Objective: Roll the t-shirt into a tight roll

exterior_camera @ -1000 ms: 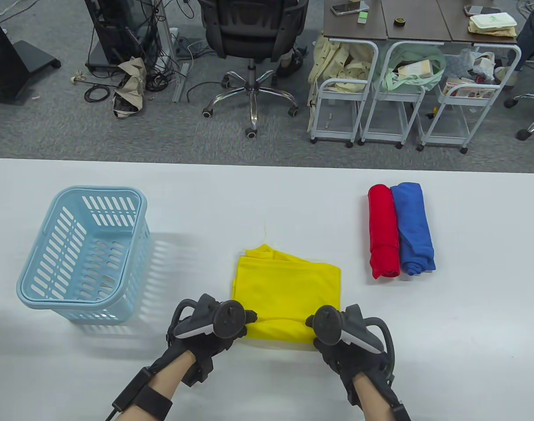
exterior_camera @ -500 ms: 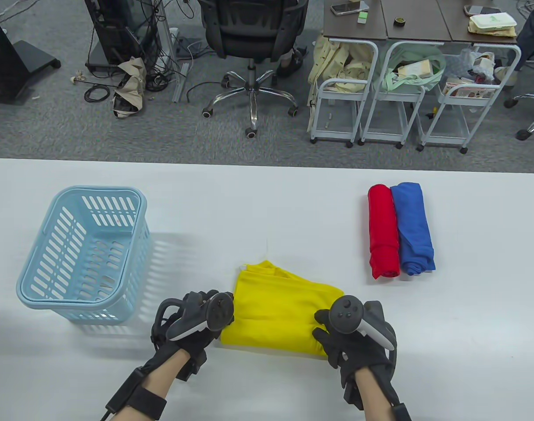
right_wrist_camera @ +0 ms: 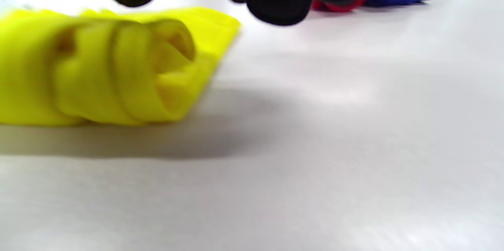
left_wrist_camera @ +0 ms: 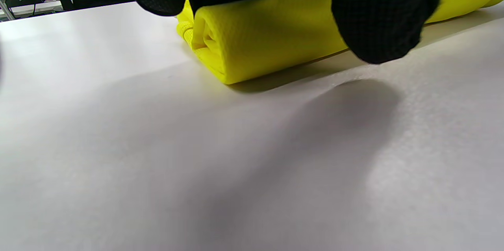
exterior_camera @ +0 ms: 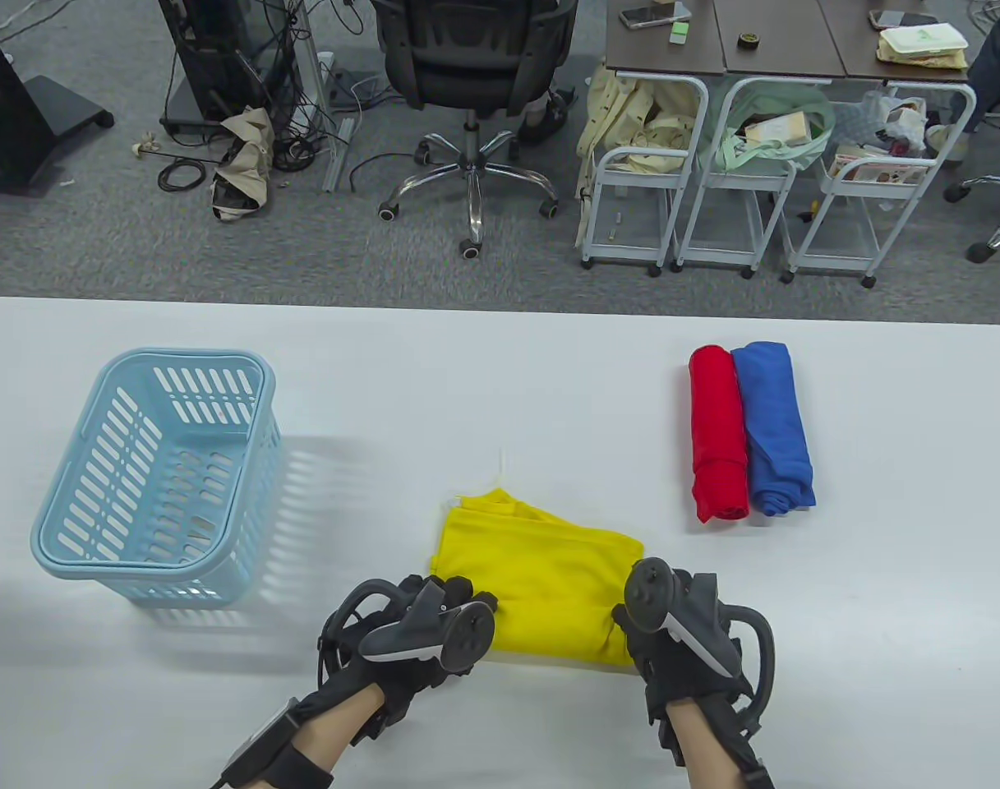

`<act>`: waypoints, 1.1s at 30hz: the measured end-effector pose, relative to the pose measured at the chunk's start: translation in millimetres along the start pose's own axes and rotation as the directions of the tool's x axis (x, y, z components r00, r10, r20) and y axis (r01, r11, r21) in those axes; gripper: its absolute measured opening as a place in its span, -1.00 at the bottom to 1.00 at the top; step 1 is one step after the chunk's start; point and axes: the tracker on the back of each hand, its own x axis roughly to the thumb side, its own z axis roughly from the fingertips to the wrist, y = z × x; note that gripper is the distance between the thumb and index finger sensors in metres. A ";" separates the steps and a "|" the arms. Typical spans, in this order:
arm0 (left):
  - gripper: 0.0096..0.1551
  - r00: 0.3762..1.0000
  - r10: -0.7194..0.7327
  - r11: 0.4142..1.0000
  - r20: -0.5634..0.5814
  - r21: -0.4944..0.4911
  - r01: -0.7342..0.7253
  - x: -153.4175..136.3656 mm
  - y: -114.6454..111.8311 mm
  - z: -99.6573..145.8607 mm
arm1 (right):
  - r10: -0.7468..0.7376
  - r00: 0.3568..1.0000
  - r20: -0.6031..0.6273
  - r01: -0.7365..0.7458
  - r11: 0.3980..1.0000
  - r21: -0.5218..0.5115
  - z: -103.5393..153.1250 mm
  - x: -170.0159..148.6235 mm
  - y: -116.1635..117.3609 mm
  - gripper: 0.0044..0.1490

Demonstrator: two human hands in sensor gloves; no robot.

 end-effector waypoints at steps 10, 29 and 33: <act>-0.19 0.998 0.046 0.999 -0.036 0.006 -0.046 -14.4 -4.8 -4.9 | 0.088 0.961 0.262 -0.141 0.972 0.191 -8.1 28.8 31.2 0.02; -0.37 0.832 0.554 0.832 -0.021 0.041 -0.553 -53.6 -4.8 -0.4 | -0.138 0.935 0.326 0.019 0.939 0.343 -17.3 0.6 21.0 -0.17; -0.35 0.881 0.461 0.887 -0.109 0.077 -0.455 -54.2 -2.8 3.9 | -0.071 0.967 0.245 -0.005 0.955 0.297 -16.4 1.4 22.1 -0.10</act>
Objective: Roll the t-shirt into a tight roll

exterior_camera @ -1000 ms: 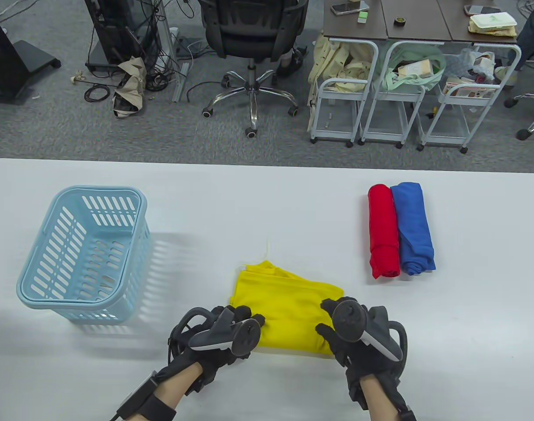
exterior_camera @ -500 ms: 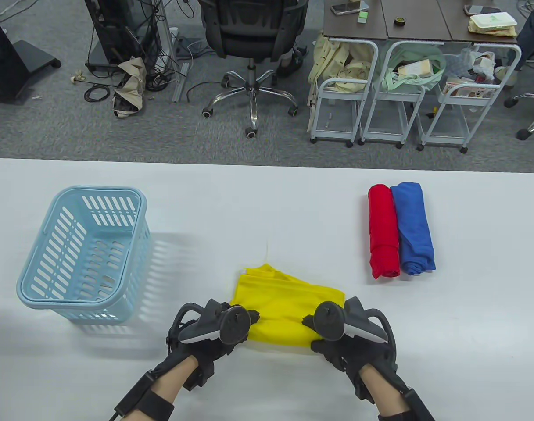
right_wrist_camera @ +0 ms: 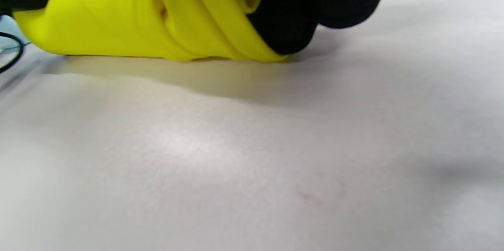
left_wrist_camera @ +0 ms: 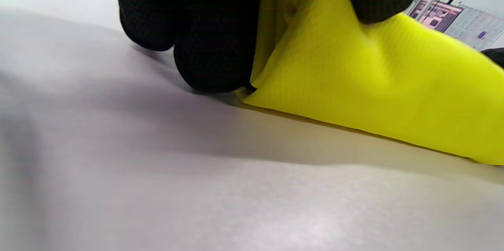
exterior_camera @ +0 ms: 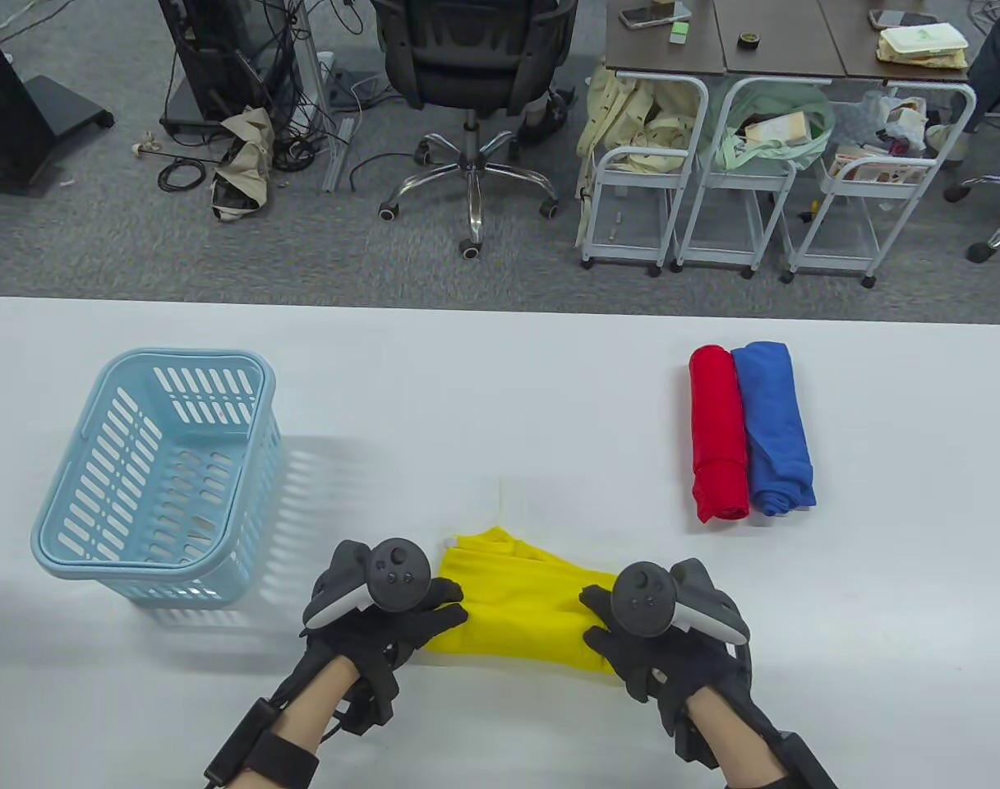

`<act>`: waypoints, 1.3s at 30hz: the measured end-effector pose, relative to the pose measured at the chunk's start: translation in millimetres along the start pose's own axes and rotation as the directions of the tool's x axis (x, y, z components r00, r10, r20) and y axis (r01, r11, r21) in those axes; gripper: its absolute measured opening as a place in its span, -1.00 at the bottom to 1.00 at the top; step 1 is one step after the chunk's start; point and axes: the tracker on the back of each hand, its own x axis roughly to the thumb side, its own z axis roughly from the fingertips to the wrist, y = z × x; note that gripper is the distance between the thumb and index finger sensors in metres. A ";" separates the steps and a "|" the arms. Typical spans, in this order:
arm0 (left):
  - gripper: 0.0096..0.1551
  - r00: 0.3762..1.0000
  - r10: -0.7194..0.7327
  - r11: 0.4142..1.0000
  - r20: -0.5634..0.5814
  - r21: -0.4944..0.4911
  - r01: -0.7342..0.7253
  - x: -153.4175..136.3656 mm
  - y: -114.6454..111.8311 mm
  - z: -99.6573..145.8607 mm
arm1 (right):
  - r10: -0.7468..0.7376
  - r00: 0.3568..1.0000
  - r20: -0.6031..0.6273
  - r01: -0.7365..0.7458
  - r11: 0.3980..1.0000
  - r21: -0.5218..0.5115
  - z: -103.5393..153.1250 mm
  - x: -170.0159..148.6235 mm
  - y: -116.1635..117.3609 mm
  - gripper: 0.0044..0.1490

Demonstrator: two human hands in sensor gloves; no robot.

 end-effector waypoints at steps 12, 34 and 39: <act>-0.25 0.938 -0.346 0.922 0.030 0.194 0.334 29.3 13.8 23.1 | 0.126 0.973 -0.192 -0.157 0.975 -0.156 12.7 -1.3 -14.8 0.06; -0.32 0.934 -0.330 0.944 0.139 0.051 0.326 38.1 -11.1 6.9 | 0.303 0.951 0.057 -0.297 0.950 -0.100 2.6 38.4 9.4 -0.13; -0.34 0.986 0.056 0.996 0.160 -0.078 -0.044 20.8 -5.9 4.8 | 0.073 0.987 0.144 -0.068 0.997 -0.037 0.3 19.0 1.3 -0.24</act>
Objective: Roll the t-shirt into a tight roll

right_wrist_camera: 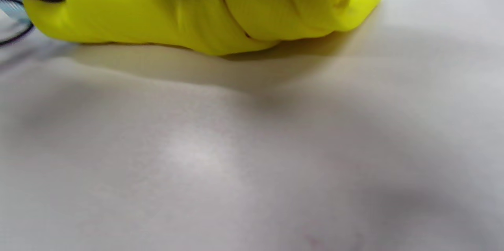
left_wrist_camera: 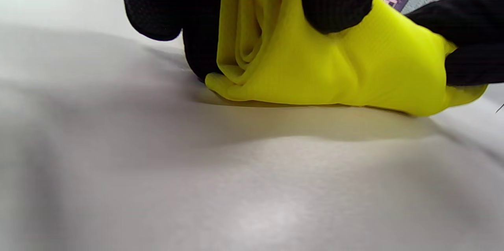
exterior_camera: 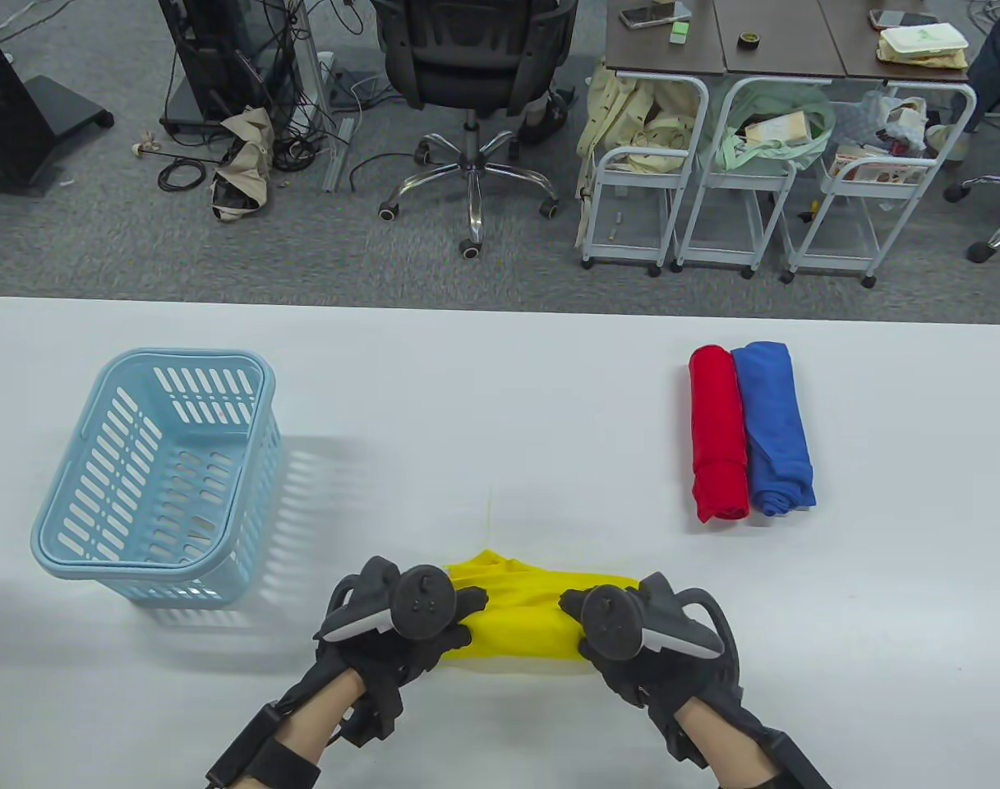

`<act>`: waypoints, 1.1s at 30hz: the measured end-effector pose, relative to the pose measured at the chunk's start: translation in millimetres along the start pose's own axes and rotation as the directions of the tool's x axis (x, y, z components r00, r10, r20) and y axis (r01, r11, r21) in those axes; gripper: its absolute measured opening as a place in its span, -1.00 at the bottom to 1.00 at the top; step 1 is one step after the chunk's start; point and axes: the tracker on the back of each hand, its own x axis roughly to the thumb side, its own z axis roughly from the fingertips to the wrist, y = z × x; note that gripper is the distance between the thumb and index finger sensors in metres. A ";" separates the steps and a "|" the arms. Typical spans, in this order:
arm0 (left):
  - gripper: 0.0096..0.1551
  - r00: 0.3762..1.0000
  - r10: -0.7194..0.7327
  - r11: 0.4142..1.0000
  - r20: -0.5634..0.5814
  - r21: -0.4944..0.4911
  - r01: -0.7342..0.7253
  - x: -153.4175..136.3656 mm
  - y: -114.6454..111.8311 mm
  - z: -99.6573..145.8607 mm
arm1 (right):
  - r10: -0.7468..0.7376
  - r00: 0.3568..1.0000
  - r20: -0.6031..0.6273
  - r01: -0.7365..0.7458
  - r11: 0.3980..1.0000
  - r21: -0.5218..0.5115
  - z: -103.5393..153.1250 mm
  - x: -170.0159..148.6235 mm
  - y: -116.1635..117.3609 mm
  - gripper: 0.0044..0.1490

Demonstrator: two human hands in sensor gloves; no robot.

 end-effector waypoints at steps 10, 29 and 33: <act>-0.05 0.951 -0.308 0.951 0.003 -0.012 0.308 20.4 -10.6 1.4 | -0.153 0.988 0.034 0.151 0.987 0.055 -3.8 -12.3 1.6 -0.23; -0.28 1.000 -0.009 1.000 -0.019 0.029 0.009 -3.8 -0.5 -0.9 | 0.177 0.984 -0.009 -0.177 0.984 0.011 -4.3 14.1 9.8 -0.04; -0.14 0.971 -0.240 0.969 0.000 0.052 0.239 14.4 -4.0 3.5 | 0.068 0.997 0.019 -0.068 0.998 0.014 -2.0 6.5 4.2 -0.12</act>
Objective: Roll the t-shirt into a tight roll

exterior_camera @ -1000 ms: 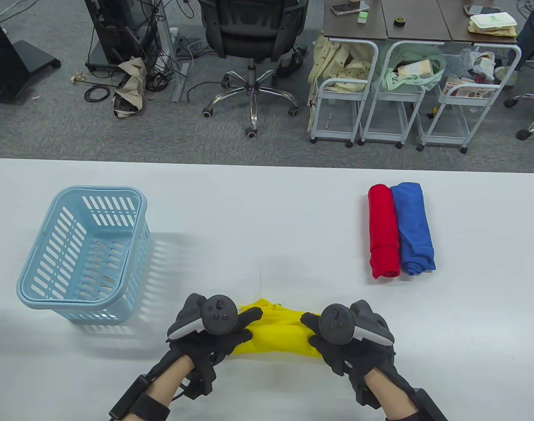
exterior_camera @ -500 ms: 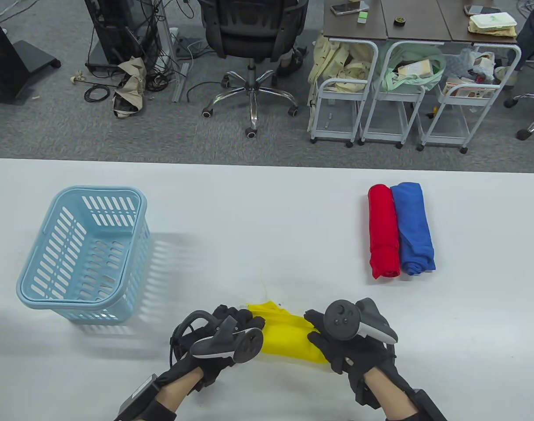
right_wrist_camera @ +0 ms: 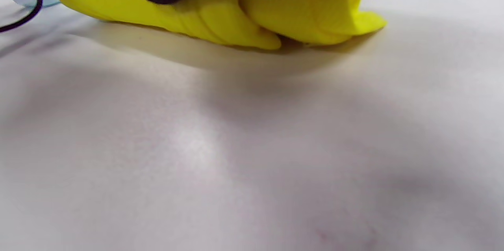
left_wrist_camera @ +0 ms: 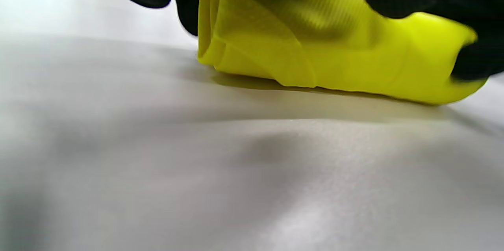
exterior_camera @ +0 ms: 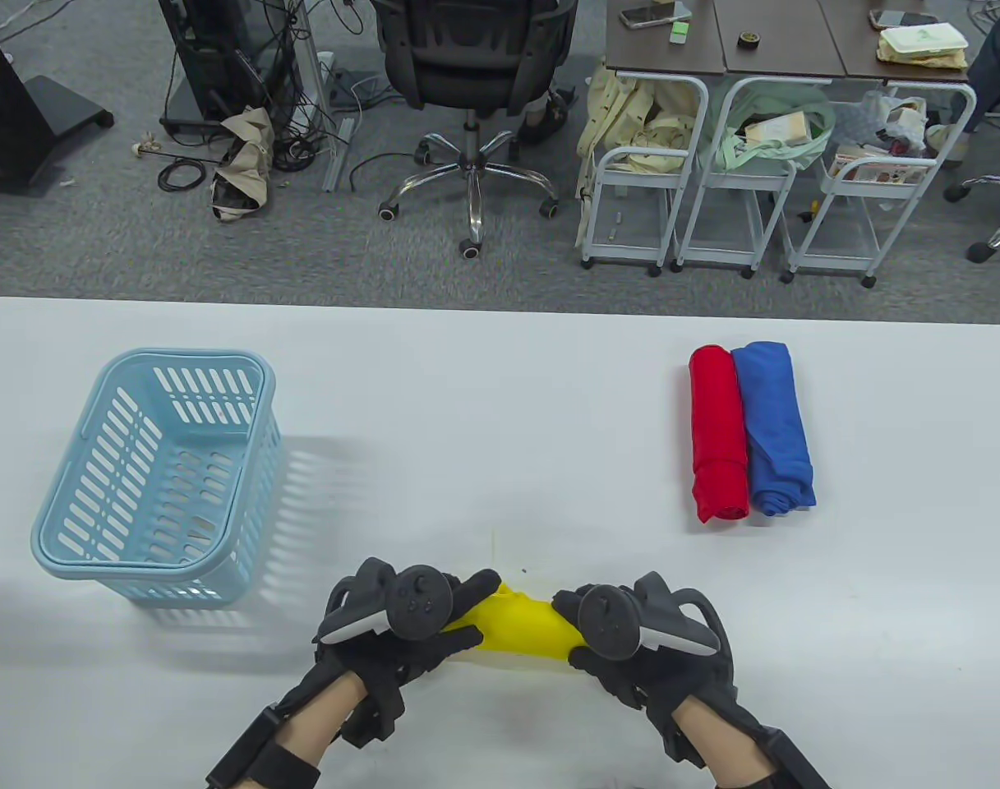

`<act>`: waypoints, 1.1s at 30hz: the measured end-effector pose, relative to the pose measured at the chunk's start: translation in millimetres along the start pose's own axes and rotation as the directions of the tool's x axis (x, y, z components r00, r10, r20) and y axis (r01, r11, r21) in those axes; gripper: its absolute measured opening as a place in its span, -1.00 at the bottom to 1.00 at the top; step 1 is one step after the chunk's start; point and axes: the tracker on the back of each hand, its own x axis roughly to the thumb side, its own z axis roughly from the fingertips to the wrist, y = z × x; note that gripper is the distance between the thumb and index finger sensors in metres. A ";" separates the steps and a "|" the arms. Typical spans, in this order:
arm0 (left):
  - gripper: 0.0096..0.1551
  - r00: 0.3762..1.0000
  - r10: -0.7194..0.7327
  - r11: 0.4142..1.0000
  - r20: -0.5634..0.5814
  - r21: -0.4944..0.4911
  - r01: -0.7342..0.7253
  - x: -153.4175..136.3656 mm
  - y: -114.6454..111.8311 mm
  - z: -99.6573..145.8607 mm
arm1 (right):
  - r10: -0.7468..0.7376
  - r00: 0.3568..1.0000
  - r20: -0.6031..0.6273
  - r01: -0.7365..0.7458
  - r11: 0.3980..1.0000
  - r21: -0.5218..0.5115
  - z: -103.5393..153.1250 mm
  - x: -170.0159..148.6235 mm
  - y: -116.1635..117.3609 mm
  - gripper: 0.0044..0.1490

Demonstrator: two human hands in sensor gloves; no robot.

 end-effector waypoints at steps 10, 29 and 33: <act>-0.26 0.990 -0.143 0.990 -0.002 -0.007 0.143 12.6 -0.3 -5.7 | 0.014 0.998 -0.056 -0.018 0.997 -0.080 10.1 -2.1 -9.3 -0.18; -0.01 0.982 -0.176 0.958 -0.072 -0.241 0.154 -1.0 -28.0 -19.0 | 0.123 0.992 -0.036 -0.119 0.989 0.093 -9.5 11.9 19.6 0.04; -0.01 0.980 -0.183 0.957 -0.072 -0.241 0.161 -1.1 -27.7 -19.0 | 0.125 0.991 -0.038 -0.121 0.988 0.096 -9.2 12.2 19.6 0.04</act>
